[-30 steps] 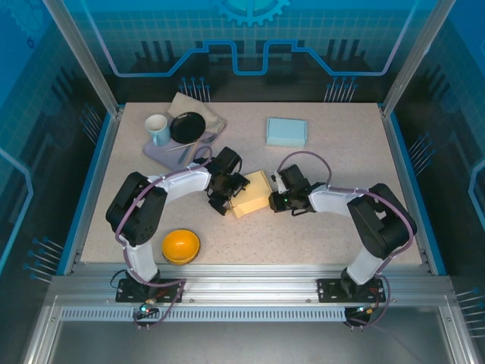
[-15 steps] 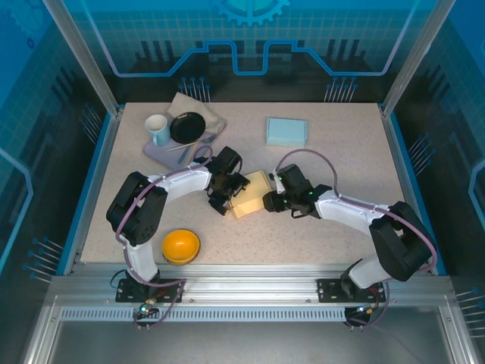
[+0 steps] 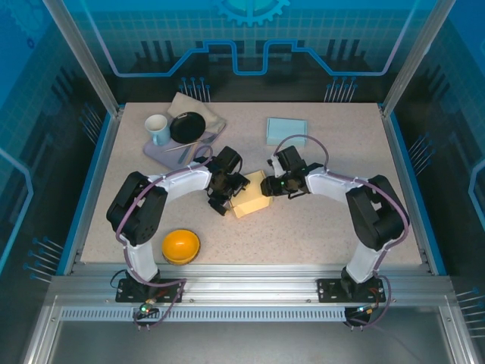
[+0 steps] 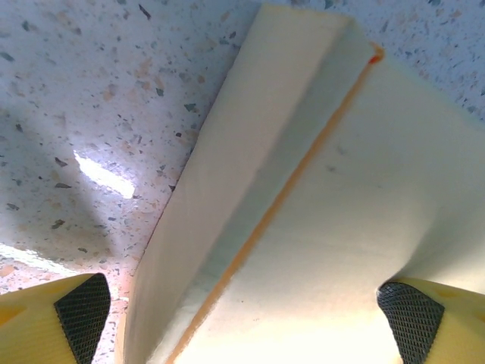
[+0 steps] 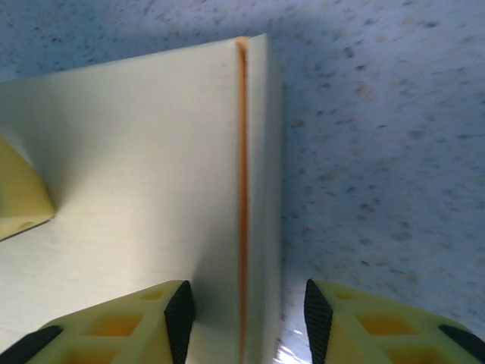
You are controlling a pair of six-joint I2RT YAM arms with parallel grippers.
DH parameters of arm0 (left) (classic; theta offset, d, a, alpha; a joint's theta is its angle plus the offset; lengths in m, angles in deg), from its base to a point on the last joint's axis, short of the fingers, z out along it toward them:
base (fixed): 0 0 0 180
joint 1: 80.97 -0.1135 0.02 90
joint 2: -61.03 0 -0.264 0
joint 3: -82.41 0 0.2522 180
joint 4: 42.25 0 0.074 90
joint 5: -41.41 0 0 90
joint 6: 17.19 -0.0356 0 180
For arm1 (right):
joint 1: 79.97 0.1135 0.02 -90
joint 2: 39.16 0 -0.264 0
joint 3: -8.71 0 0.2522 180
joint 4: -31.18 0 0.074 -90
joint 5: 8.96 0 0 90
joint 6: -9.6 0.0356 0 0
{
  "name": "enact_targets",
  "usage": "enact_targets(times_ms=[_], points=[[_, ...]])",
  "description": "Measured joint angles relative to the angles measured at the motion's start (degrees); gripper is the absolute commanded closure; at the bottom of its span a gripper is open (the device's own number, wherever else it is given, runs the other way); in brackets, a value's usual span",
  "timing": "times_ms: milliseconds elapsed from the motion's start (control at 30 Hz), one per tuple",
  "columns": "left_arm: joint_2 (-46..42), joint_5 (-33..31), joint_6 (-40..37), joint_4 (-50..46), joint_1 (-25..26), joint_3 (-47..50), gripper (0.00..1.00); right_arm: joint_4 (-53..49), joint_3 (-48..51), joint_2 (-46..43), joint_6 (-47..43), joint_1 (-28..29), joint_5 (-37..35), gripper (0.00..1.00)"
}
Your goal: Fold the paper box
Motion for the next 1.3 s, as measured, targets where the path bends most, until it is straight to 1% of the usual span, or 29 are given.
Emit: enact_targets(times_ms=[133, 433, 667, 800, 967, 1300], points=[[0.02, 0.04, 0.20, -0.72, 0.07, -0.46, 0.02, 0.44, -0.44, 0.55, 0.28, 0.28, 1.38, 0.58], [0.70, -0.02, 0.96, -2.93, 0.57, -2.16, 0.02, 0.96, -0.13, 0.46, 2.69, 0.42, 1.51, 0.60], [1.11, 0.02, 3.08, -2.84, 1.49, -2.56, 0.03, 1.73, 0.46, 0.04, 3.91, 0.70, 0.90, 0.66], [1.14, 0.02, 4.50, -2.47, 1.57, -2.56, 0.06, 1.79, 0.52, -0.09, 4.50, 0.79, 0.35, 0.76], [1.14, 0.02, 5.38, -2.03, 1.62, -2.54, 0.09, 2.89, 1.46, -0.72, 4.94, 0.79, -0.59, 0.82], [0.26, 0.02, 6.43, -1.38, 1.84, -1.55, 0.15, 4.52, 2.40, -1.16, 4.96, 0.79, -1.03, 0.84]])
